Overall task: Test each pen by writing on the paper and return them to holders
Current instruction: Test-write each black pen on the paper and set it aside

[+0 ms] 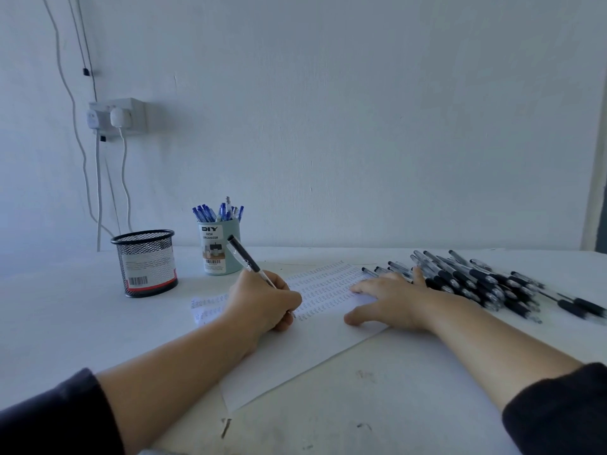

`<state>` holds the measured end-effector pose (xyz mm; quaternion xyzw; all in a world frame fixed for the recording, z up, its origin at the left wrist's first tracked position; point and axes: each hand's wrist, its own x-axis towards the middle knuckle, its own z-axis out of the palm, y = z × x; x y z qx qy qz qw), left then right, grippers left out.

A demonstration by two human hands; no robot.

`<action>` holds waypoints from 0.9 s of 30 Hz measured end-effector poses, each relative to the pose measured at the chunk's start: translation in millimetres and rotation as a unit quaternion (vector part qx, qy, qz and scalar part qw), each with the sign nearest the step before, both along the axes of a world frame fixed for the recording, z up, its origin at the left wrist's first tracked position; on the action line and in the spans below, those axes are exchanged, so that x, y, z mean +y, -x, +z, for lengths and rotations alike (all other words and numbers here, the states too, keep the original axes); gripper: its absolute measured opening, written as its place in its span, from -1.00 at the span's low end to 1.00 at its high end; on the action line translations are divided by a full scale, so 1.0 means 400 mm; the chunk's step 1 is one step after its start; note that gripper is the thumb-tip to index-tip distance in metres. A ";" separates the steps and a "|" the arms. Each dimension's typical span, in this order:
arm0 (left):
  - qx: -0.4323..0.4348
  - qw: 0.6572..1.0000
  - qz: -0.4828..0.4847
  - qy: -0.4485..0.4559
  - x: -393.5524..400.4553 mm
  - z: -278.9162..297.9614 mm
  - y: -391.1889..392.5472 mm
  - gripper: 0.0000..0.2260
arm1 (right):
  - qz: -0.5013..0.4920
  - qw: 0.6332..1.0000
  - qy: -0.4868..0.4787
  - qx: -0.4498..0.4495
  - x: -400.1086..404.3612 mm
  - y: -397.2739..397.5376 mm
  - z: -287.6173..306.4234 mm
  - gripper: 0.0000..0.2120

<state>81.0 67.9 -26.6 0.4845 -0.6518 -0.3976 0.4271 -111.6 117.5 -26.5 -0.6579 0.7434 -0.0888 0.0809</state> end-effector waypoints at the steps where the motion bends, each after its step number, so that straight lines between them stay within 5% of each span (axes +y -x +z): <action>1: -0.003 1.000 0.002 0.001 0.000 0.000 0.001 -0.92 | -0.001 1.000 0.000 0.000 -0.001 0.001 -0.001 -0.35; 16: -0.010 1.000 0.008 0.012 -0.001 -0.005 0.002 -0.90 | -0.011 1.000 -0.006 -0.003 -0.021 0.015 -0.017 -0.23; 27: -0.012 1.000 0.009 0.017 0.000 -0.004 0.002 -0.90 | -0.001 1.000 -0.003 0.013 -0.012 0.008 -0.009 -0.35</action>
